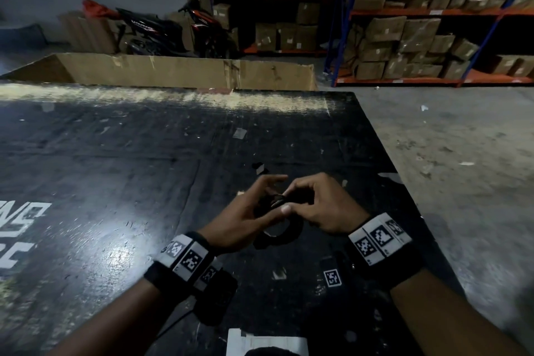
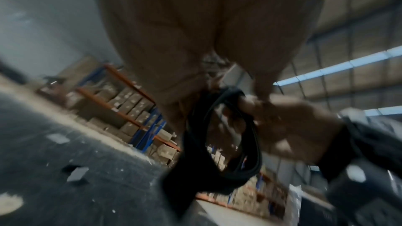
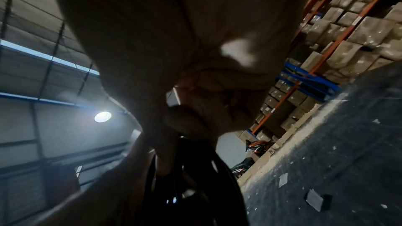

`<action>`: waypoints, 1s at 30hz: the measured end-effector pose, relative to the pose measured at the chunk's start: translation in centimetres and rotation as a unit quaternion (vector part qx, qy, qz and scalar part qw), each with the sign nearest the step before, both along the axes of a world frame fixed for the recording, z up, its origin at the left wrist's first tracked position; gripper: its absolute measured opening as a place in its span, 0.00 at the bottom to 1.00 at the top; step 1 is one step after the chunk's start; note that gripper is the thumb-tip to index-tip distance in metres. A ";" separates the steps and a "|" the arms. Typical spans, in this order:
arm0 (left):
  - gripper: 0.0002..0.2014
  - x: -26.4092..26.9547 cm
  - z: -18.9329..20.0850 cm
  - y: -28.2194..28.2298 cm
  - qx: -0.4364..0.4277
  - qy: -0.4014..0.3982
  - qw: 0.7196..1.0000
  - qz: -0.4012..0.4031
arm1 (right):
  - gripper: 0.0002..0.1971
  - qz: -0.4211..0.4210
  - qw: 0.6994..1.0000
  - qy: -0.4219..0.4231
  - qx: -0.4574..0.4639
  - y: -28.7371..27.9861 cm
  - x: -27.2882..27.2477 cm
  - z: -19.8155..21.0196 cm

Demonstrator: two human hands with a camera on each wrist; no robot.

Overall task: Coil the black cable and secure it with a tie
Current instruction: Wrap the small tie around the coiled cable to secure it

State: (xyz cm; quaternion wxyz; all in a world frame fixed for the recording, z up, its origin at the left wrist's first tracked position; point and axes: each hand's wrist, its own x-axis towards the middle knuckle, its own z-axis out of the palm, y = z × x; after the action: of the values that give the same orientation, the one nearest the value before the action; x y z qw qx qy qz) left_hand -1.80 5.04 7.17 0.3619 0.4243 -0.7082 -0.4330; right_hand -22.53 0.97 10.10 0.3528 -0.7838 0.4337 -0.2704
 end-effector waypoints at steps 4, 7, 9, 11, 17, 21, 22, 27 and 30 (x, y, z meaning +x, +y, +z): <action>0.12 0.0 -0.4 0.0 -0.085 -0.089 0.992 0.020 | 0.14 -0.031 0.994 -0.085 0.056 -0.3 0.3 -0.6; 0.15 0.2 -1.2 -0.3 -0.066 -0.059 0.994 0.059 | 0.18 -0.023 0.987 -0.133 0.089 -0.2 0.3 -1.4; 0.16 0.4 -1.8 -0.6 -0.042 -0.038 0.996 0.072 | 0.14 -0.024 0.986 -0.151 0.063 -0.2 0.4 -1.9; 0.16 0.5 -1.9 -0.6 -0.015 0.000 0.998 0.069 | 0.12 -0.038 0.983 -0.172 0.051 -0.4 0.7 -2.2; 0.20 0.6 -1.9 -1.0 0.062 0.128 0.988 0.066 | 0.09 -0.017 0.983 -0.174 0.059 -1.7 1.1 -2.9; 0.17 0.8 -3.1 -1.6 0.069 0.133 0.979 0.137 | 0.09 -0.011 0.982 -0.170 0.078 -2.8 2.1 -3.7; 0.17 1.0 -3.5 -1.8 0.064 0.130 0.979 0.143 | 0.09 -0.009 0.982 -0.168 0.085 -3.0 2.4 -3.9; 0.15 2.9 -4.9 -2.2 0.049 0.148 0.967 0.204 | 0.10 -0.002 0.975 -0.168 0.144 -5.1 3.9 -4.9; 0.15 4.7 -5.5 -2.7 0.045 0.163 0.953 0.252 | 0.09 -0.093 0.975 -0.152 0.135 -8.7 5.1 -6.7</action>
State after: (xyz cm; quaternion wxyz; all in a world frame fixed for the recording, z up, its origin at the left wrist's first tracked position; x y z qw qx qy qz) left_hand 2.85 2.31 1.67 0.5506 0.5283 -0.4893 -0.4223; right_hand -17.40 -7.69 3.40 0.4903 -0.6350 0.4787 -0.3567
